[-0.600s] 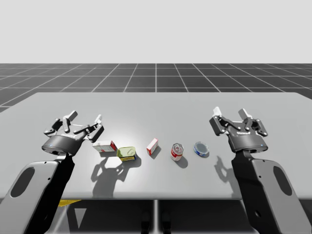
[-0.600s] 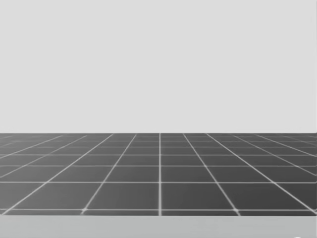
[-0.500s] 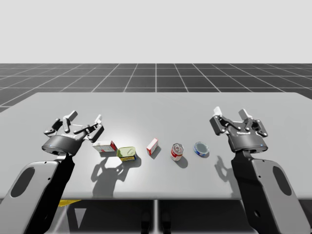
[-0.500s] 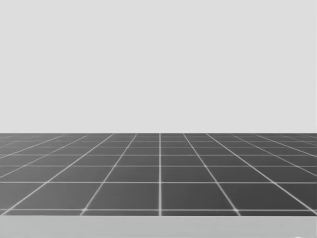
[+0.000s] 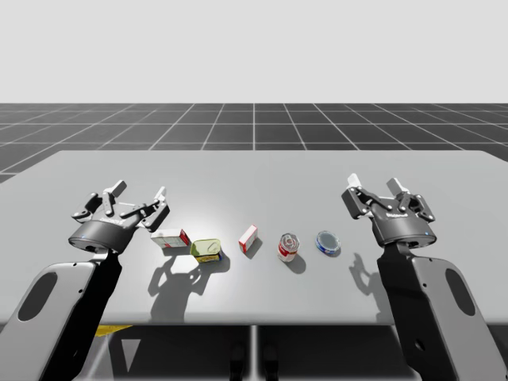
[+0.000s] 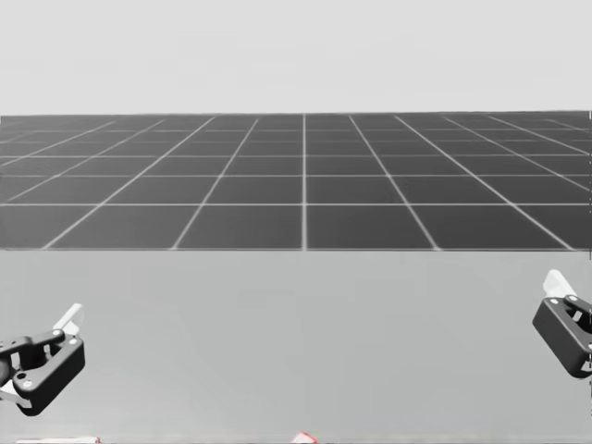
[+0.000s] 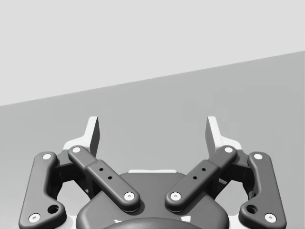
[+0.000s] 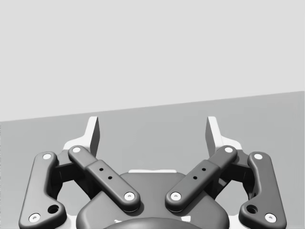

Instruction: Pick up the pudding box and lift it.

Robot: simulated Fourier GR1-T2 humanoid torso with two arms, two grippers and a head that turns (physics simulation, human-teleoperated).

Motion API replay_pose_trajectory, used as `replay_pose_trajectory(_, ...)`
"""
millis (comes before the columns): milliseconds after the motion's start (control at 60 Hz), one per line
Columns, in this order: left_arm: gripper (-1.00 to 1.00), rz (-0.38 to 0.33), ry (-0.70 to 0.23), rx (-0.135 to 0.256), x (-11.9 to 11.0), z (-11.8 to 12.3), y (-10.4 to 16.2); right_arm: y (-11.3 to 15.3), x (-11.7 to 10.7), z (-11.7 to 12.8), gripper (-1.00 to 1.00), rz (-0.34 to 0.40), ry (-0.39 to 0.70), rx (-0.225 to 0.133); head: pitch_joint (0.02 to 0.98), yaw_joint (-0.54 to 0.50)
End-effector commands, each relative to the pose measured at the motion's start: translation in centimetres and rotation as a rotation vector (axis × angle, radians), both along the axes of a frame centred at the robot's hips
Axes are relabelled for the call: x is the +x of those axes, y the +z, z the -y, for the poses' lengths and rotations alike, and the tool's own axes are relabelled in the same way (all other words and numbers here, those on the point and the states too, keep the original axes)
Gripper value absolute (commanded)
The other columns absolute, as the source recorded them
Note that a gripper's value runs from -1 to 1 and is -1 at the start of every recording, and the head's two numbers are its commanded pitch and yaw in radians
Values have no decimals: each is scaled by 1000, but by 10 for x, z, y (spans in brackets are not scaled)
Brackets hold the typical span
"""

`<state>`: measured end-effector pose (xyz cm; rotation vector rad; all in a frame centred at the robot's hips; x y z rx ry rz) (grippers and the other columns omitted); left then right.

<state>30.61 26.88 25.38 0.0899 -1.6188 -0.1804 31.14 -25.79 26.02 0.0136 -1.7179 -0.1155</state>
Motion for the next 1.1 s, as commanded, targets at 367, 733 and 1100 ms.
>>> replay_pose_trajectory(367,-1000,-2,6,4,1,-2,0,-2,-1,-4,-1000,-44,49,-18,718,216)
replay_pose_trajectory(733,-1000,-2,7,-7,1,-4,1,-6,-2,-11,-1000,-82,92,-29,835,411)
replay_pose_trajectory(1100,-1000,-92,-44,-157,-30,6,30,-7,-1,-12,-1000,-88,90,-37,821,414)
